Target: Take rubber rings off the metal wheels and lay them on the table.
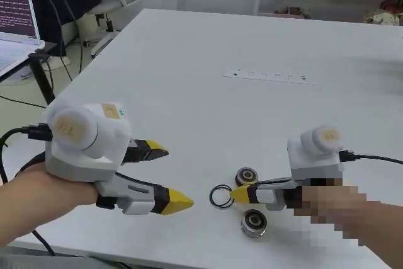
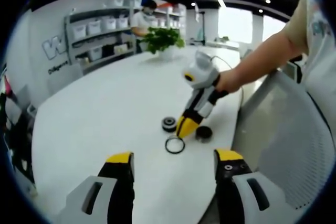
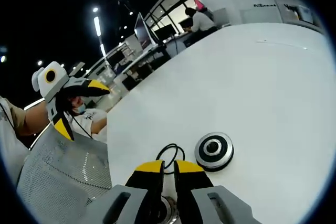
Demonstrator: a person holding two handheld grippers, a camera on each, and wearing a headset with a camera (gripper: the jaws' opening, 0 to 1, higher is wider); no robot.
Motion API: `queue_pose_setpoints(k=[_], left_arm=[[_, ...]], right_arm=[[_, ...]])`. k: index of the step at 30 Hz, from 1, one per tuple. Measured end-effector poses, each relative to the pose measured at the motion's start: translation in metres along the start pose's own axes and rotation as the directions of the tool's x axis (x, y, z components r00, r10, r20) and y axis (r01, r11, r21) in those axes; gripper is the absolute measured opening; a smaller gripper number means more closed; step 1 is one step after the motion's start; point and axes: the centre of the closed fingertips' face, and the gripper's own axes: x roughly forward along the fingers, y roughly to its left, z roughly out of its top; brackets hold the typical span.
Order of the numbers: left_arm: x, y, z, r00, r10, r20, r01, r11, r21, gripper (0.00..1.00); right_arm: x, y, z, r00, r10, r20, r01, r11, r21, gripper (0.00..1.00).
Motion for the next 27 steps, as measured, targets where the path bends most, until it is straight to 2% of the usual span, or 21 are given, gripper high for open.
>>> queue_pose_setpoints(k=[5, 10, 17, 23, 27], left_arm=[[0.000, 0.001, 0.000, 1.0000, 0.002, 0.004, -0.002, 1.000, -0.009, 0.62], [0.000, 0.003, -0.001, 1.0000, 0.000, -0.004, 0.000, 1.000, -0.011, 0.62], [0.004, 0.006, 0.005, 1.0000, -0.007, -0.002, 0.007, 1.000, -0.012, 0.62], [0.009, 0.009, 0.010, 0.9999, -0.012, -0.003, 0.012, 1.000, -0.008, 0.61], [0.014, 0.012, 0.014, 0.9998, -0.015, -0.009, 0.015, 1.000, 0.007, 0.60]], right_arm=[[-0.003, 0.000, 0.004, 0.9999, -0.008, 0.013, 0.008, 1.000, -0.011, 0.12], [-0.009, 0.002, 0.011, 0.9993, -0.008, 0.036, 0.008, 1.000, -0.010, 0.15], [-0.022, 0.009, 0.027, 0.9960, 0.003, 0.090, -0.001, 1.000, -0.029, 0.19], [-0.033, 0.006, 0.038, 0.9920, -0.004, 0.126, 0.009, 0.999, -0.037, 0.22], [-0.043, -0.001, 0.046, 0.9883, -0.024, 0.151, 0.032, 0.998, -0.049, 0.25]])
